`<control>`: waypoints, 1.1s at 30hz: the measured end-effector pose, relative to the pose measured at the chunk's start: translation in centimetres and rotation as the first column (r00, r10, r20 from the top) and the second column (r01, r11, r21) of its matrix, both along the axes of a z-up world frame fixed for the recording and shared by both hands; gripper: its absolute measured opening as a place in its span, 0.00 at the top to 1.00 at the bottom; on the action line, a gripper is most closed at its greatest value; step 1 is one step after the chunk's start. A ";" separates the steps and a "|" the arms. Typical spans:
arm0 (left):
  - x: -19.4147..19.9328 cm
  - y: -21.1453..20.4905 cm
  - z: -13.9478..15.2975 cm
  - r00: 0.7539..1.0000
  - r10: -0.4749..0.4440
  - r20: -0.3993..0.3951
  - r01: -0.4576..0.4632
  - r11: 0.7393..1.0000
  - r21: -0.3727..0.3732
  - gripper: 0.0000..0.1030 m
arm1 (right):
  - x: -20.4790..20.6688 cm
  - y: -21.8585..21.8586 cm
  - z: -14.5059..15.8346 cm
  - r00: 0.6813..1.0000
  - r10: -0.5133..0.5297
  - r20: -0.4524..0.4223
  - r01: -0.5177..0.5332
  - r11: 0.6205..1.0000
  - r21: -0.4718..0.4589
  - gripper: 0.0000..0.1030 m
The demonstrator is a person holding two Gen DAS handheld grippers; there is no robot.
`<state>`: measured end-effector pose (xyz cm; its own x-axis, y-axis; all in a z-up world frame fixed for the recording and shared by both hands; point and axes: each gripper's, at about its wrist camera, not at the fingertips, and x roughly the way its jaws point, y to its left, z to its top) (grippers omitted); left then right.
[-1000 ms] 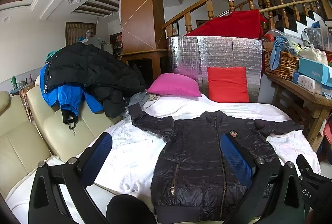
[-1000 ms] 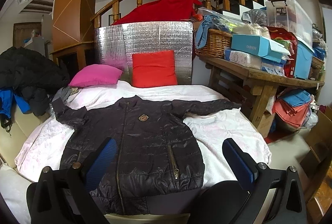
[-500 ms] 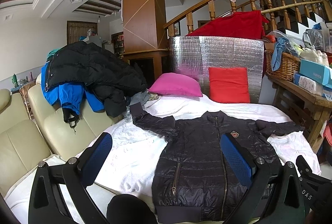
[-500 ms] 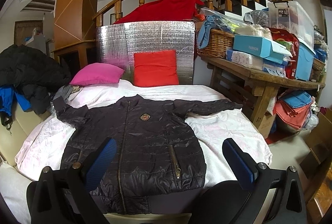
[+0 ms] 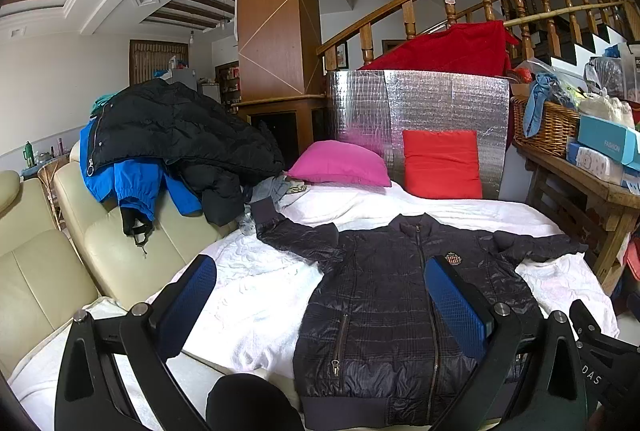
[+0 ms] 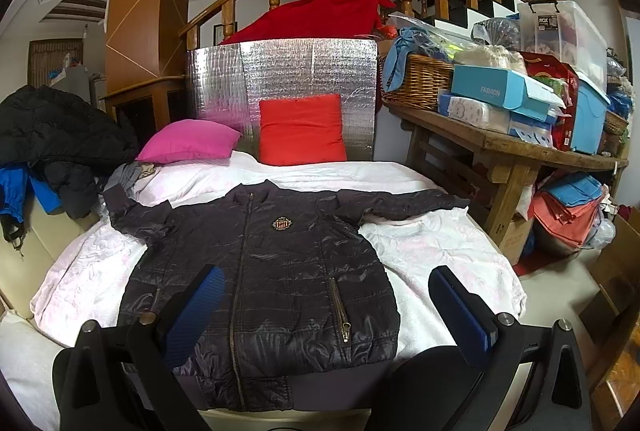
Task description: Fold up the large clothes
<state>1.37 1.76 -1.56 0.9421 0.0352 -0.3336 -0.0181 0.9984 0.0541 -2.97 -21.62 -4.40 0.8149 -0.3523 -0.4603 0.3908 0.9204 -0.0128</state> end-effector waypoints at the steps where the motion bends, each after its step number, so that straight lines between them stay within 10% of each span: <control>1: 0.0 0.0 0.0 1.000 0.000 0.000 0.000 1.000 0.001 0.00 | 0.0 0.0 0.0 1.000 0.001 0.000 -0.001 1.000 0.001 0.00; 33: 0.1 0.1 0.0 1.000 0.000 0.002 0.000 1.000 0.002 0.00 | 0.6 0.5 -0.3 1.000 0.020 -0.014 -0.020 1.000 0.001 0.00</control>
<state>1.42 1.91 -1.59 0.9427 0.0355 -0.3317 -0.0178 0.9983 0.0560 -2.39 -21.11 -4.75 0.8152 -0.3355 -0.4721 0.3718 0.9282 -0.0177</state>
